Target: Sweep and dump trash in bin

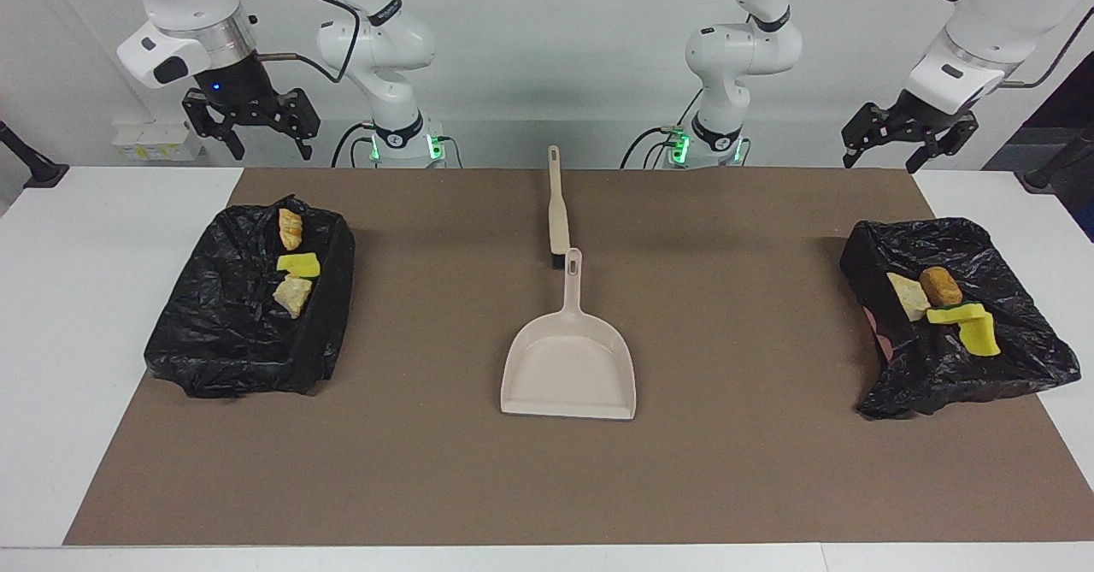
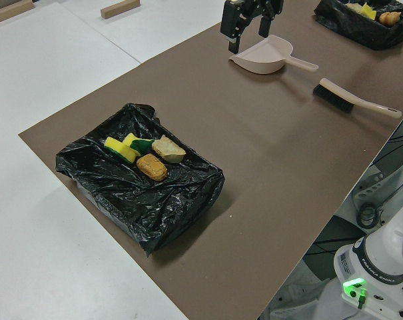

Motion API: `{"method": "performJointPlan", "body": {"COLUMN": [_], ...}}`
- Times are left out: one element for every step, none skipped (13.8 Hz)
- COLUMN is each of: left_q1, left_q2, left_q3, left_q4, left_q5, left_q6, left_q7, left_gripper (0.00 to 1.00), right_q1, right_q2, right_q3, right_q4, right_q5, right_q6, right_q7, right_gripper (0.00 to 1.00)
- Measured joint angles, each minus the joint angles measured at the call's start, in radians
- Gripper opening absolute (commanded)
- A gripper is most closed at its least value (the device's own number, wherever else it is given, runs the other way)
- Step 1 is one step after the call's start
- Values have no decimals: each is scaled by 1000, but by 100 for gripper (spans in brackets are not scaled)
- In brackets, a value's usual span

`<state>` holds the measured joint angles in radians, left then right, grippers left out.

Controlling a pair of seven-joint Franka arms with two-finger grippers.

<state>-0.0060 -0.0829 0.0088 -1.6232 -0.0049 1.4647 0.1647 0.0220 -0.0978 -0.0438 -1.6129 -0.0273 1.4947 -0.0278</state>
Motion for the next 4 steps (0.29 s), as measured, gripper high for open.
{"method": "performJointPlan", "body": {"left_q1": [-1, -1, -1, -1], "left_q2": [0, 0, 0, 0], "left_q3": [0, 0, 0, 0], "left_q4": [0, 0, 0, 0], "left_q5": [2, 2, 3, 3], "left_q6": [-2, -2, -3, -3], "left_q7": [-1, -1, -1, -1], "left_gripper": [100, 100, 100, 100], "right_q1": [0, 0, 0, 0], "right_q2": [0, 0, 0, 0], "right_q3": [0, 0, 0, 0], "right_q4": [0, 0, 0, 0], "right_q5": [0, 0, 0, 0], "right_q6": [0, 0, 0, 0], "right_q7": [0, 0, 0, 0], "right_gripper": [100, 100, 100, 100]}}
